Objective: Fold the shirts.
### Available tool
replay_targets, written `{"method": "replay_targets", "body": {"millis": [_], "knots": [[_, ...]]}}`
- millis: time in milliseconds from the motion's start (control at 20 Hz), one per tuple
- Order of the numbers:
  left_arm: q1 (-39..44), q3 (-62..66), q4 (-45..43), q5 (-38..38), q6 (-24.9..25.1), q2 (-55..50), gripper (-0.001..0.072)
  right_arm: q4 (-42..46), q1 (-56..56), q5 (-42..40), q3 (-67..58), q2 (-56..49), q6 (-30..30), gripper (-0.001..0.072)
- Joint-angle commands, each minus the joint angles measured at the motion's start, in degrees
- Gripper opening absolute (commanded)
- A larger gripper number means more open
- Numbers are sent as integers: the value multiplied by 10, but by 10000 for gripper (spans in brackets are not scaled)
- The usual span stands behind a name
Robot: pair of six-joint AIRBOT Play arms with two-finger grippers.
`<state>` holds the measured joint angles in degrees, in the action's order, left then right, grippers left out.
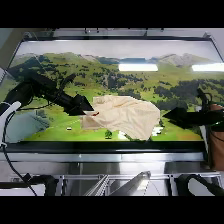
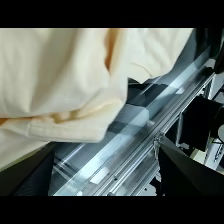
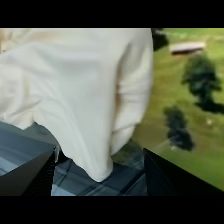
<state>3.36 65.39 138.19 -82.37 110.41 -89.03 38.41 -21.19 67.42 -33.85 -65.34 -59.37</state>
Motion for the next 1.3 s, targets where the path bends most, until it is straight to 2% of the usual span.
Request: {"method": "replay_targets", "body": {"millis": [0,150,350,400,450,500,550,700,750,850,1050,1200,1250], "knots": [[2,-17,-10,55,1,-41,708,-14,32,-39,62,-22,11,584],[19,-28,0,106,1,-77,707,-63,102,-76,81,-44,24,570],[45,-1,33,115,1,-99,687,-130,182,-140,81,-94,43,566],[51,11,33,115,1,-99,686,-158,189,-140,80,-107,64,476],[58,26,33,111,1,-99,516,-192,193,-130,80,-116,97,176],[64,43,34,97,1,-99,79,-224,193,-107,80,-119,130,33],[68,61,42,75,2,-99,20,-249,191,-77,78,-116,152,31],[70,136,75,-8,2,-76,18,-266,156,62,38,-68,165,31],[66,167,74,-24,2,-49,18,-282,125,120,11,-31,156,30],[54,228,73,-45,-5,6,18,-346,56,180,-53,50,134,30],[-4,372,70,-45,-19,149,18,-529,-132,181,-250,206,114,30],[-87,452,68,-33,-19,249,20,-527,-275,142,-402,240,77,30],[-126,469,68,-35,-19,280,20,-524,-291,136,-435,236,69,30]]}}
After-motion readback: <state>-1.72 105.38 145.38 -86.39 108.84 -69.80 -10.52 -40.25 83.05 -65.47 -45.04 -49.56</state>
